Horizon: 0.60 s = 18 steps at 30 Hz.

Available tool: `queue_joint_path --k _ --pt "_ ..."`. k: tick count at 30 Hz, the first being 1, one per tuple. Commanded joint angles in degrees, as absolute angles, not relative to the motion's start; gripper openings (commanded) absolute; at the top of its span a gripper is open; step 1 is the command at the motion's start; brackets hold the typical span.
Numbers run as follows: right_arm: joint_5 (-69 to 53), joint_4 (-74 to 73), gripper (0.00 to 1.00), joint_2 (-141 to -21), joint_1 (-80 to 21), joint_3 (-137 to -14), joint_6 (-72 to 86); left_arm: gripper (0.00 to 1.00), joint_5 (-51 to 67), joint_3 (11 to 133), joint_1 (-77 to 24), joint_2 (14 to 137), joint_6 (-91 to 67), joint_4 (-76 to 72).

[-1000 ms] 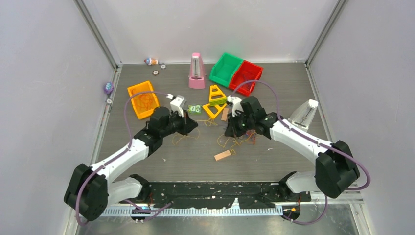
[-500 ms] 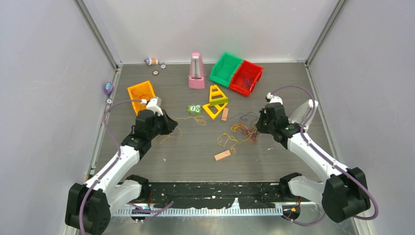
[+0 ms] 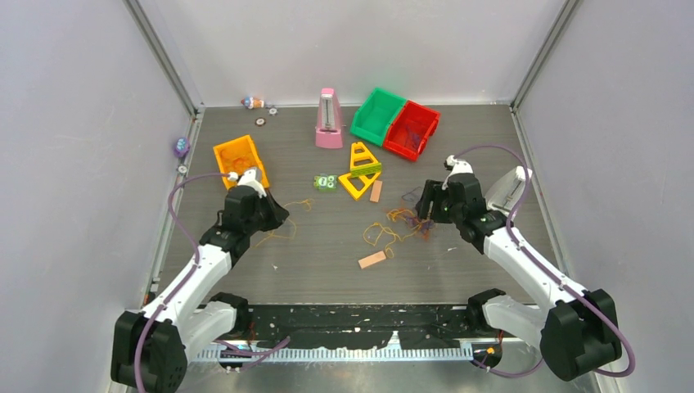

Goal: Untangle the cables
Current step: Untie the cable.

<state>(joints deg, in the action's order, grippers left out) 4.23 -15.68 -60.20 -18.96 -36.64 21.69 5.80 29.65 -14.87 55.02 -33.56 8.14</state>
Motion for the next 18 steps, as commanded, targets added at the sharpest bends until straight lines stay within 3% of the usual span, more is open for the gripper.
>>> queue_joint_path --k 1,2,6,8,10,11,18 --pt "-6.4 -10.2 0.80 -57.9 -19.3 -36.5 18.0 0.00 5.5 33.1 -14.7 54.3 -32.5 11.1" --pt "-6.9 -10.5 0.83 -58.1 -20.2 -37.4 17.1 0.00 5.3 33.3 -14.7 54.1 -32.5 12.1" --pt "-5.1 -12.4 0.91 -60.9 -26.9 -41.9 14.4 0.24 4.0 34.5 -14.7 53.3 -32.7 15.8" --pt "-5.4 -12.0 0.98 -63.1 -30.5 -44.1 13.6 0.53 1.1 34.5 -14.7 52.0 -33.8 18.6" --pt "-7.1 -10.5 0.97 -66.3 -33.8 -46.1 13.3 0.92 -3.4 34.5 -14.6 51.0 -35.3 21.3" --pt "-7.5 -9.8 0.96 -69.0 -35.8 -47.9 13.2 0.99 -4.5 34.4 -14.4 50.8 -35.8 22.1" --pt "-4.2 -12.2 0.95 -86.4 -42.9 -61.3 13.8 1.00 -7.5 36.2 -11.5 51.5 -38.6 29.4"
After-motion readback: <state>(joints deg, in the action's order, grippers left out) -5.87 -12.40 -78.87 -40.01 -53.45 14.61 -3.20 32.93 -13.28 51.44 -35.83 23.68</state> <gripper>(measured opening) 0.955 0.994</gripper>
